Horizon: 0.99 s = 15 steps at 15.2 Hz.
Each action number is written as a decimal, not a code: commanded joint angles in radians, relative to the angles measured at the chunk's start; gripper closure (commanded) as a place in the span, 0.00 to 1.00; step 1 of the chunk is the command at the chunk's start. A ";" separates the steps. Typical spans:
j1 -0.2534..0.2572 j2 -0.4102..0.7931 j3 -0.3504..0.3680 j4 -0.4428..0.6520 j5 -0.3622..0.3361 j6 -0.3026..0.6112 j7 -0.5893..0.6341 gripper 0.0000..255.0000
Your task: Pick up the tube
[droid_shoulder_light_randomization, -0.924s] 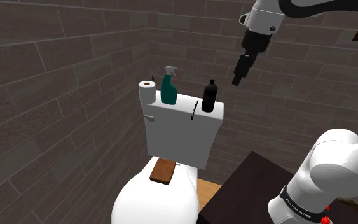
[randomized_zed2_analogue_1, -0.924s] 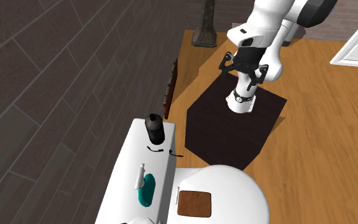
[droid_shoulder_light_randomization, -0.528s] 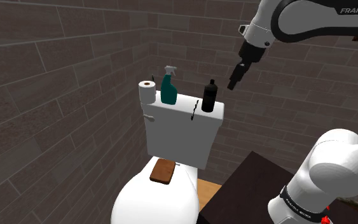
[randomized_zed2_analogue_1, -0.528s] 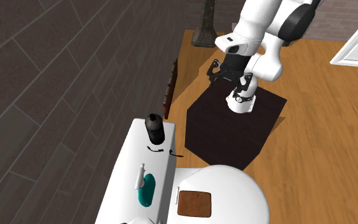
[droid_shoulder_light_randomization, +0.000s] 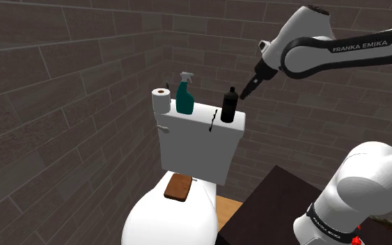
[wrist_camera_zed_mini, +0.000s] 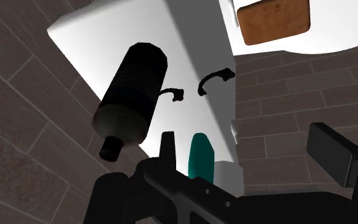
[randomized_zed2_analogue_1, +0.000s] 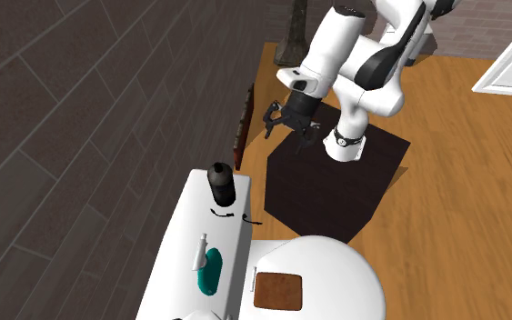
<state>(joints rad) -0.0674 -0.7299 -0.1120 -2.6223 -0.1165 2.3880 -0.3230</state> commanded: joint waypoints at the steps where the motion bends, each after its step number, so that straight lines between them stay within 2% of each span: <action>1: -0.005 0.046 -0.034 -0.030 -0.012 0.146 -0.029 0.00; 5: 0.013 0.177 -0.120 -0.038 -0.009 0.410 -0.102 0.00; 8: 0.082 0.291 -0.222 -0.015 0.030 0.597 -0.184 0.00; 10: 0.188 0.363 -0.339 0.013 0.085 0.711 -0.264 0.00; 11: 0.274 0.395 -0.426 0.031 0.119 0.764 -0.311 0.00; 13: 0.484 0.433 -0.634 0.068 0.177 0.846 -0.395 0.00; 15: 0.545 0.444 -0.696 0.057 0.180 0.876 -0.404 0.00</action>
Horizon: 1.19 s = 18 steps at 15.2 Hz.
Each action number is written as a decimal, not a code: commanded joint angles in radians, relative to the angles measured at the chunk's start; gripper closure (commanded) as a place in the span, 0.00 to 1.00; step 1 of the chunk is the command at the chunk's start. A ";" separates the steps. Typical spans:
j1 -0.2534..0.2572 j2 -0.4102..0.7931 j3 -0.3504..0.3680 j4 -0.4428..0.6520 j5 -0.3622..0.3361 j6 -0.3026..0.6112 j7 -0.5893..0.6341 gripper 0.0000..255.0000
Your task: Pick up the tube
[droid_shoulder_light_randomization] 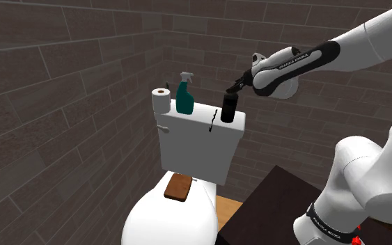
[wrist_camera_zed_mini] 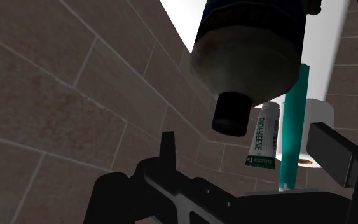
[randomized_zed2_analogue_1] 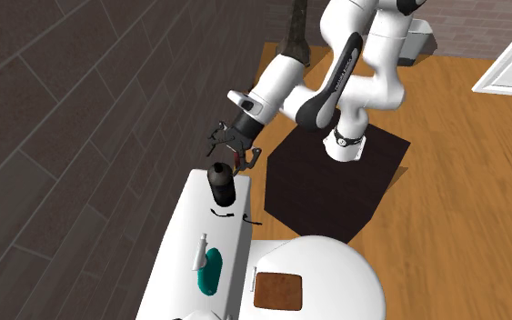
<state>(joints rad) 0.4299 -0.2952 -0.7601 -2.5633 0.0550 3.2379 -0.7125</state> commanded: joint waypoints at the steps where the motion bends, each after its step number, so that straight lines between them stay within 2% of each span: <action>1: 0.082 0.014 -0.082 -0.007 0.011 0.041 -0.020 0.00; 5: 0.238 0.030 -0.241 -0.024 0.010 0.103 -0.032 0.00; 6: 0.263 0.032 -0.266 -0.027 0.007 0.111 -0.032 0.00; 7: 0.263 0.032 -0.266 -0.027 0.006 0.111 -0.032 0.00; 8: 0.261 0.032 -0.264 -0.027 0.006 0.111 -0.032 1.00; 16: 0.271 0.033 -0.274 -0.025 0.006 0.112 -0.031 1.00; 17: 0.263 0.032 -0.266 -0.027 0.006 0.111 -0.031 1.00; 18: 0.220 0.029 -0.222 -0.023 0.010 0.096 -0.031 1.00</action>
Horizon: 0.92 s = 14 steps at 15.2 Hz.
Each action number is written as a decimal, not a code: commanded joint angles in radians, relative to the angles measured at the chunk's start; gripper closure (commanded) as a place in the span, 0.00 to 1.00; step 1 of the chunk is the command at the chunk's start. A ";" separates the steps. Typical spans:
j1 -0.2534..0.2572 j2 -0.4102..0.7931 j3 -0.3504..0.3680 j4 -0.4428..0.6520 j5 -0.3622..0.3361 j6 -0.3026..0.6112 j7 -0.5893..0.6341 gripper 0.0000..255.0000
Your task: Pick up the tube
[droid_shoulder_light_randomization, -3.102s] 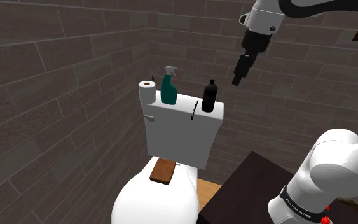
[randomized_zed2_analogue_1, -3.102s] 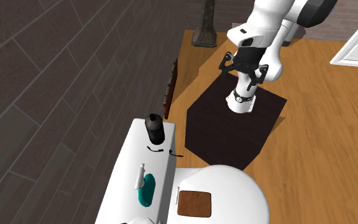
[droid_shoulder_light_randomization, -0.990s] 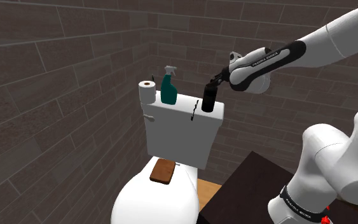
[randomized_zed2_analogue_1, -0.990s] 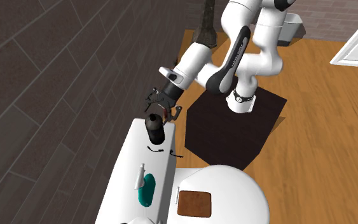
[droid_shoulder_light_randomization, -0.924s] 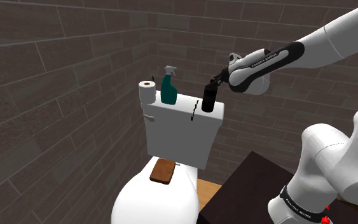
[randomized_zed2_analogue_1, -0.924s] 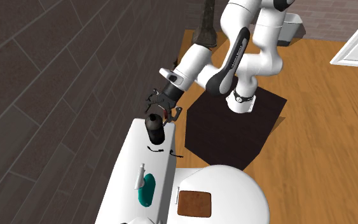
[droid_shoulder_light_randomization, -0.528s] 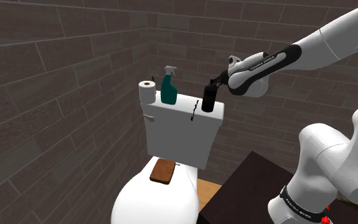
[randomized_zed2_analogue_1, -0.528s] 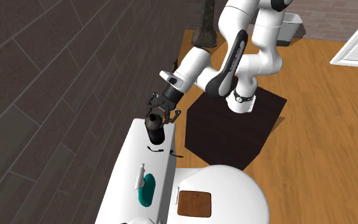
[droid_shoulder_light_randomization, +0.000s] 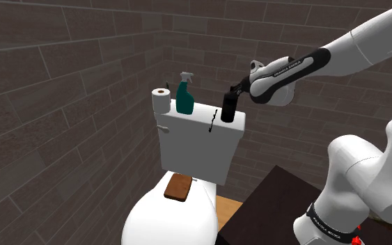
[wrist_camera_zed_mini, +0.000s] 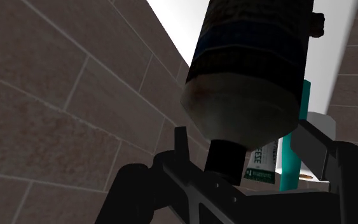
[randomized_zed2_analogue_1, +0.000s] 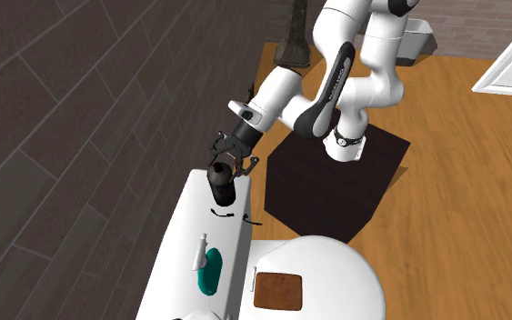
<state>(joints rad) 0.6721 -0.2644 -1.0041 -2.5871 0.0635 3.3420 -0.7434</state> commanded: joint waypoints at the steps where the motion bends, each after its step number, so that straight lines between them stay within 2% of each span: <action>1: -0.063 -0.006 0.064 0.005 0.005 -0.023 0.001 1.00; 7: -0.267 -0.034 0.270 0.035 -0.005 -0.115 0.028 1.00; 10: -0.341 -0.051 0.342 0.053 -0.021 -0.160 0.050 1.00; 14: -0.412 -0.075 0.413 0.079 -0.045 -0.219 0.079 1.00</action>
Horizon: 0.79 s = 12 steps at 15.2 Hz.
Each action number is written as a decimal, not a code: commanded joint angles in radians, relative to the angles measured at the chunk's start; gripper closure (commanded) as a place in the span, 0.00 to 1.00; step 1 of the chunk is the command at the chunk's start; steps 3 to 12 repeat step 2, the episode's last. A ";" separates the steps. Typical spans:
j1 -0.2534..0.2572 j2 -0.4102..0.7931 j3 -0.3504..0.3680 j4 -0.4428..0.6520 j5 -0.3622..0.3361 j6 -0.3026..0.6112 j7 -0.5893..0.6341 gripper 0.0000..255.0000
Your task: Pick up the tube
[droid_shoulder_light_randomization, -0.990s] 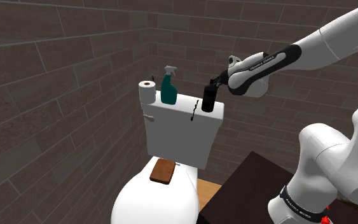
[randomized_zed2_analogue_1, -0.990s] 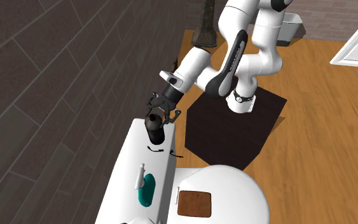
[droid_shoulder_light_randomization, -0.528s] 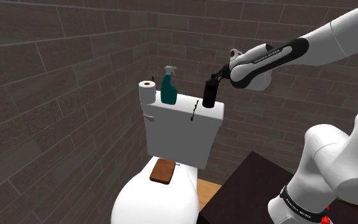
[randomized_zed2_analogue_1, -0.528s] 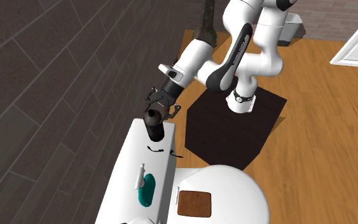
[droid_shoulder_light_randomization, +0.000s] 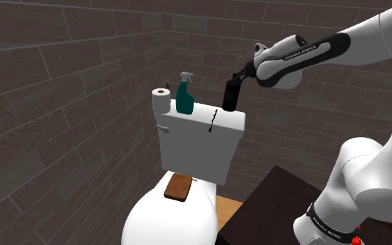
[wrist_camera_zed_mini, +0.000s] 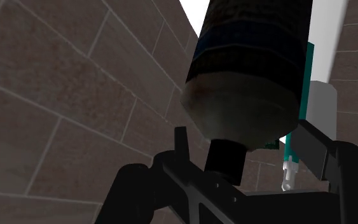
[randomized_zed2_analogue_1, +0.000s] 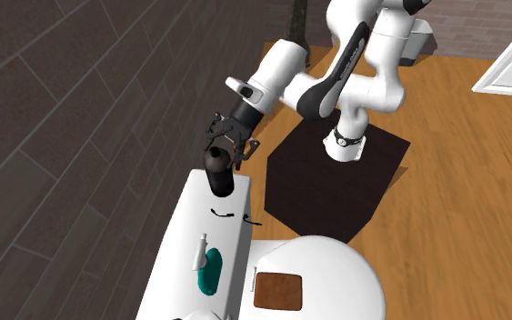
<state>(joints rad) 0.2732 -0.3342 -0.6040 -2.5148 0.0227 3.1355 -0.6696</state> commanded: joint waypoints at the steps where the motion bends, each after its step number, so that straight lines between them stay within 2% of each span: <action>1: -0.015 -0.006 0.015 0.008 -0.006 -0.015 0.007 1.00; 12: -0.015 -0.006 0.015 0.008 -0.006 -0.015 0.007 1.00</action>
